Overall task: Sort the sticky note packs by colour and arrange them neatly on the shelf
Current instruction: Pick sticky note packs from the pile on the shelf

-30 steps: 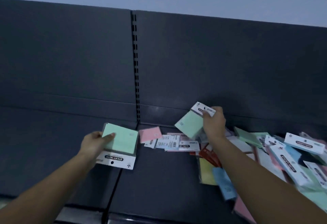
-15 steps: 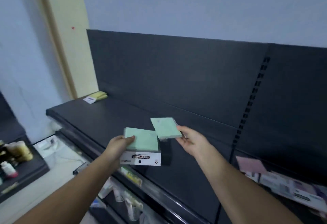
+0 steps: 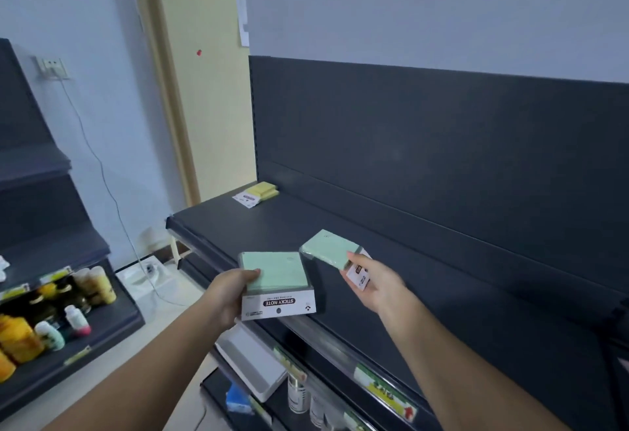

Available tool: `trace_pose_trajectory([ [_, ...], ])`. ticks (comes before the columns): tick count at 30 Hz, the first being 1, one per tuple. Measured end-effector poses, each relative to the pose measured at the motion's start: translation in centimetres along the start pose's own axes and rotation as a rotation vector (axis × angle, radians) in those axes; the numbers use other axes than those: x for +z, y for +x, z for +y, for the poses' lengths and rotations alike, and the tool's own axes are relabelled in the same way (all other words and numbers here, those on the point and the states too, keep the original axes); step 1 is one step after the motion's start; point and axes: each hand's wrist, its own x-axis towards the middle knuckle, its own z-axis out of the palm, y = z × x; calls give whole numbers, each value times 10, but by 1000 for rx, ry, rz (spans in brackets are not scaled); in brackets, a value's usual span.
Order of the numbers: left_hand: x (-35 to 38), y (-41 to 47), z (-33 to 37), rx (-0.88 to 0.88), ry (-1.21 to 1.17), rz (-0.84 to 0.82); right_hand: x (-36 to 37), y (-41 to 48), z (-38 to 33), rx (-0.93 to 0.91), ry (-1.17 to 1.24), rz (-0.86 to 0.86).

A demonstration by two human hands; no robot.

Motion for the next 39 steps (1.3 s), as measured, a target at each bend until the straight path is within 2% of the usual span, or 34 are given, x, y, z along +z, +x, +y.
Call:
trace_pose_trajectory([
  [5, 0, 54, 23, -11, 47, -30, 23, 34, -8, 29, 6, -109],
  [10, 14, 116, 46, -41, 57, -36, 47, 88, -22, 51, -82, -69],
  [21, 33, 227, 98, -67, 88, -91, 100, 180, -43, 70, 5, -57],
  [24, 38, 256, 108, -85, 128, -143, 111, 199, -43, 78, -70, -7],
  [29, 49, 304, 122, -134, 287, -276, 122, 223, -40, 22, -38, 253],
  [32, 57, 328, 125, -57, 442, -364, 128, 234, -31, -1, 6, 355],
  [35, 64, 345, 123, 142, 730, -367, 138, 241, -17, -31, -1, 412],
  [39, 66, 349, 126, 477, 1141, -349, 149, 242, 1, -71, -279, 466],
])
